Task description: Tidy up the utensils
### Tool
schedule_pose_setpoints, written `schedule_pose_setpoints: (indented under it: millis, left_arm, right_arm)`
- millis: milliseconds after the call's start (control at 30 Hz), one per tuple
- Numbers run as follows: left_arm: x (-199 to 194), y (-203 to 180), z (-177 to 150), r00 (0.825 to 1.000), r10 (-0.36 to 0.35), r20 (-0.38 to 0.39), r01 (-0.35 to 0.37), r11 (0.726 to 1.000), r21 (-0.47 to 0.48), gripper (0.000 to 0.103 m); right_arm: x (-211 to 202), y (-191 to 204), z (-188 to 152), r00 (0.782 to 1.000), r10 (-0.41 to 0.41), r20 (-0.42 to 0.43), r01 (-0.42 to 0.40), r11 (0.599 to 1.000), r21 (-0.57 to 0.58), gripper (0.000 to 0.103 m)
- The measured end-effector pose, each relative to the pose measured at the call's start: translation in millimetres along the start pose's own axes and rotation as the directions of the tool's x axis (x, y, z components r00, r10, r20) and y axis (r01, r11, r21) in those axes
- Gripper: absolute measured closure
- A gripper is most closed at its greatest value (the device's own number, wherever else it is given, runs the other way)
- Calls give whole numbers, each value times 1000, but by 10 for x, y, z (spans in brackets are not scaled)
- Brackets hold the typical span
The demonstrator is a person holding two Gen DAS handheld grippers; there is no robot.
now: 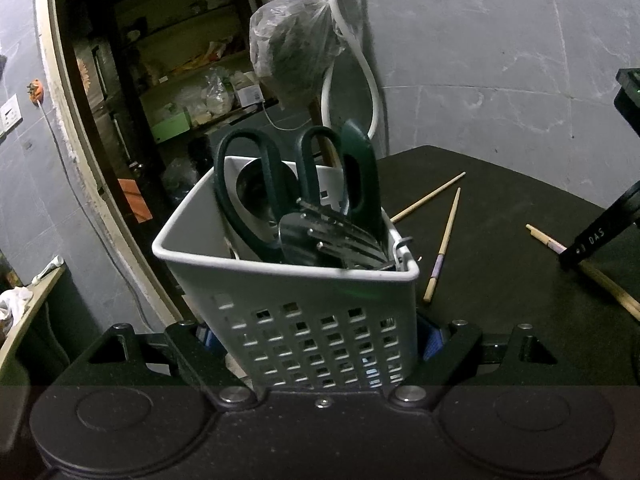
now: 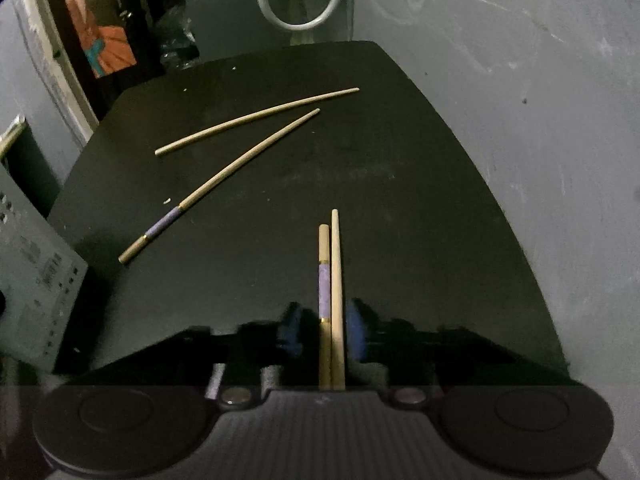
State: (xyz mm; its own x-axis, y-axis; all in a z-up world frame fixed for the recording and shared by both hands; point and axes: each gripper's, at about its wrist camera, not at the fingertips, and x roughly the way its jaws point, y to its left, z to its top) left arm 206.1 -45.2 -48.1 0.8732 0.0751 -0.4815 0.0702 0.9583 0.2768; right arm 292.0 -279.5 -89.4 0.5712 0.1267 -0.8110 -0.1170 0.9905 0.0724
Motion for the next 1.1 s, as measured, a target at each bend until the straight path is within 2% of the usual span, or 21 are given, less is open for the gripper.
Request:
schedule_pose_setpoints:
  millis: [233,300,367,433,500,600,767,833,900,1000,1100]
  left_arm:
    - [-2,-1,-18,1000,2,2,-2,1000,-5,15]
    - [-8,1,-22,1000,3,4,-3,1000,-4,15]
    - [-18,7,-26,1000,4,5,-4,1000,-3,15]
    - [-18,6,-25,1000,3,5,-3,1000,-3,15]
    - [-17,7,-26,1000,4,6,-4,1000,-3,15]
    - [-30,9,-30,1000,5,8,-5,1000,-2,15]
    - [-45,14,-26,1000,5,8,-5,1000,-1,15]
    - [-42,14,-27,1000,4,6,-4,1000,-5,15]
    - [-47,13,-23,1000,5,7,-5,1000,-4,15]
    - [-52,16,-24,1000,4,6,-4,1000,-6,15]
    - [-46,14,-23,1000,4,6,-4,1000,-6,15]
  right_arm:
    - [18,21,47,1000,-12,-11,12,999,-39,90]
    - [11,-69,65,999,39,-12,-39,999,22,90]
    - [-21,-175,70,995,99,6,-99,991,95,102]
    - [-102,-258,74,989,139,55,-145,981,131,103]
    - [-159,-293,83,986,145,82,-155,979,132,103]
    - [-122,-310,77,987,149,60,-155,980,123,102]
    - [-130,-255,44,983,181,41,-185,975,126,82]
    - [-133,-186,39,980,197,33,-200,973,115,62]
    - [-143,-90,18,974,223,29,-225,969,106,52]
    - [-129,67,16,972,237,11,-237,969,72,46]
    - [-97,245,1,984,175,-21,-175,985,-9,46]
